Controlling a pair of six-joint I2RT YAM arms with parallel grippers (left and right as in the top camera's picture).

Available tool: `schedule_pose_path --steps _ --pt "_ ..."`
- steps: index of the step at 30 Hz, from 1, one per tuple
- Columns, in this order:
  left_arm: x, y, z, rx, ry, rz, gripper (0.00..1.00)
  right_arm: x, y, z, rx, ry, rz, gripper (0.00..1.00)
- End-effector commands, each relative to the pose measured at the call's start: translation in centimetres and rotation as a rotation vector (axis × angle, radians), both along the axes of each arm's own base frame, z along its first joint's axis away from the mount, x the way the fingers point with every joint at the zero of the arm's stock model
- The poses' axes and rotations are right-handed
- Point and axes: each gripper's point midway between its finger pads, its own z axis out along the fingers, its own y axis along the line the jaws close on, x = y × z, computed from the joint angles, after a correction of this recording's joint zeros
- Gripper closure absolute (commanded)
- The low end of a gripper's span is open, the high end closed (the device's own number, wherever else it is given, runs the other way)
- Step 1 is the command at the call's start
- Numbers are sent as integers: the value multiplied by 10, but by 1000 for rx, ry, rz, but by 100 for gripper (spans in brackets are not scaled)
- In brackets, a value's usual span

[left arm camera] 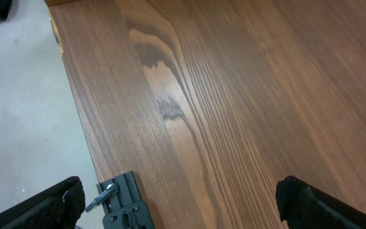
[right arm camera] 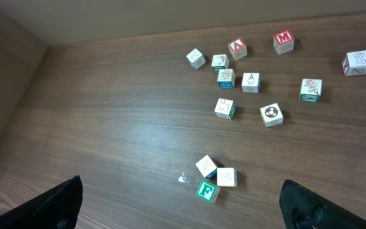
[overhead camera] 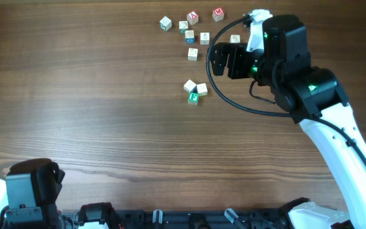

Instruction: Form a circle

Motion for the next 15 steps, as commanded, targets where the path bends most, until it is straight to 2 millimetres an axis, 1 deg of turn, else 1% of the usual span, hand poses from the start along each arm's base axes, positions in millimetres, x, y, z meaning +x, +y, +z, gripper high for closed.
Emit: schedule_pose_path --steps 1,3,5,7,8,10,11,12,13,15 --pt "-1 1 0 -2 -11 17 0 0 0 14 9 -38 -6 1" --pt "-1 1 0 -1 -11 17 0 5 -6 17 -9 -61 -41 0" --pt "-1 1 0 -1 -11 17 0 5 -18 21 -40 -79 -91 0" --pt "-1 1 0 -2 -11 17 0 1 -28 31 -56 -111 -131 0" --pt "-1 1 0 -2 -11 17 0 -3 -37 43 -62 -144 -160 0" --pt "-1 1 0 -1 -11 17 0 -15 -53 66 -85 -217 -200 1" --pt "-1 1 0 -2 -11 17 0 -28 -64 82 -105 -270 -214 0" --pt "-1 1 0 -1 -11 17 0 -39 -74 95 -123 -311 -229 0" --pt "-1 1 0 -2 -11 17 0 -46 -80 100 -139 -329 -241 0" --pt "-1 1 0 -1 -11 17 0 -70 -104 113 -184 -368 -297 0"
